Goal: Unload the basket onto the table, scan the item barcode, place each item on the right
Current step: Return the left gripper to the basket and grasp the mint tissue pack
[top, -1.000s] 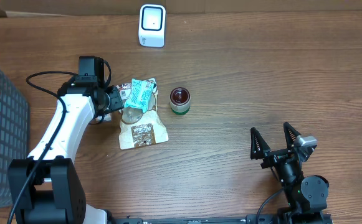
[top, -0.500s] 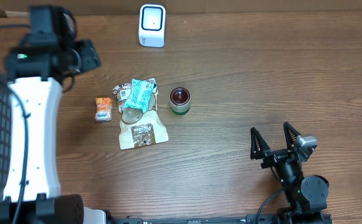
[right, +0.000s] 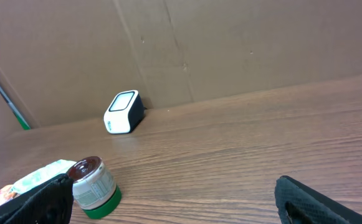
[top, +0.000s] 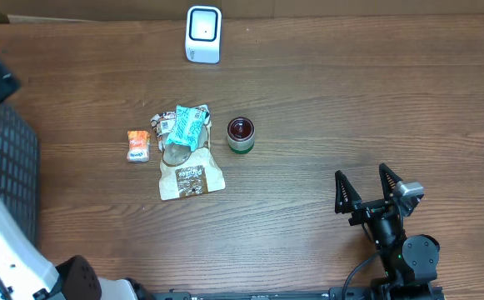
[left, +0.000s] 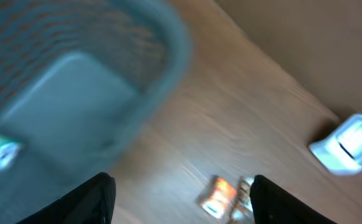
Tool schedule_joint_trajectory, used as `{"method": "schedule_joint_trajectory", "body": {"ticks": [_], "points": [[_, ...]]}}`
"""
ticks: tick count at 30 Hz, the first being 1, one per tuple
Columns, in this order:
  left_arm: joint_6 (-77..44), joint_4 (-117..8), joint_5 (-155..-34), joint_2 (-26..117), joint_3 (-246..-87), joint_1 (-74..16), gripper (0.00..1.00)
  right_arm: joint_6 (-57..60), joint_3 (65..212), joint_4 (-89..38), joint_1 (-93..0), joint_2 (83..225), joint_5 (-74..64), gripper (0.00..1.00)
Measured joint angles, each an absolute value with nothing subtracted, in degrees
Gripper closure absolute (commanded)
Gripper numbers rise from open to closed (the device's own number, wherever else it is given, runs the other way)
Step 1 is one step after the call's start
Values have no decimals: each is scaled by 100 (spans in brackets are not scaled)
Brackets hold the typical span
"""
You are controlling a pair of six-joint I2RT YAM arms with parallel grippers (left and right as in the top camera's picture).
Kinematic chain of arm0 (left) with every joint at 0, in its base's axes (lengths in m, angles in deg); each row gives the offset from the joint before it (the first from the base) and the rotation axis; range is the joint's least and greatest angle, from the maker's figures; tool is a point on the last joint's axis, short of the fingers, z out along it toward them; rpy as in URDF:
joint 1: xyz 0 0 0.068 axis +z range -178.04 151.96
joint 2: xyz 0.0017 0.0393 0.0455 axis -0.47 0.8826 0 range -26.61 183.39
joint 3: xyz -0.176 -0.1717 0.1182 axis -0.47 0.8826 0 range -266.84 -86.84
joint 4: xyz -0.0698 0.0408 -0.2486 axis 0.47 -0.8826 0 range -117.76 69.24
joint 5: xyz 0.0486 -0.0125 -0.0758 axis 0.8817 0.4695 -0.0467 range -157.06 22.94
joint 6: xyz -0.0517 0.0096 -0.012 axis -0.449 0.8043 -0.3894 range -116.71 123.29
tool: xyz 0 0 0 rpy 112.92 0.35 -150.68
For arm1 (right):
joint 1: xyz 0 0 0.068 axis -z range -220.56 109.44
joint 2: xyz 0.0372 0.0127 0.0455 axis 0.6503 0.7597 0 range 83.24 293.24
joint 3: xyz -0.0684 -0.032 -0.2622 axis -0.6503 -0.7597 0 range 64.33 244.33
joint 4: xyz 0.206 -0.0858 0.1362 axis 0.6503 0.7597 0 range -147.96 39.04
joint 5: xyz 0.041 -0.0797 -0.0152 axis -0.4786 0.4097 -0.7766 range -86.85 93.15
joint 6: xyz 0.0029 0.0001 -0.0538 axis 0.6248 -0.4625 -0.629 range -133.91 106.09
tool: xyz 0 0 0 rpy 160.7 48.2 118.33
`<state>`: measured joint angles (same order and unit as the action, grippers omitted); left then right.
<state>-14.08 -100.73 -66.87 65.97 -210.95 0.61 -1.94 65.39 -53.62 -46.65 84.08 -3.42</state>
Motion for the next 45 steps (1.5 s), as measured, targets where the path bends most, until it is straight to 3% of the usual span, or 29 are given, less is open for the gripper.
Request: {"method": "schedule_joint_trajectory", "body": {"ticks": [12, 21, 35, 45], "points": [[-1631, -10479, -6685, 6594, -20914, 2292, 27, -194, 6539, -5364, -4667, 8408, -340, 0], [-1659, -9771, -6587, 6601, -19303, 3298, 28, -192, 6539, -5360, -4667, 8408, -340, 0], [-1388, -7419, -5828, 6623, -17084, 3435, 25, -194, 6539, -5362, -4665, 8408, -342, 0], [-909, -6768, -5693, 7515, -16960, 3438, 25, -194, 6539, -5364, -4665, 8408, -340, 0]]}}
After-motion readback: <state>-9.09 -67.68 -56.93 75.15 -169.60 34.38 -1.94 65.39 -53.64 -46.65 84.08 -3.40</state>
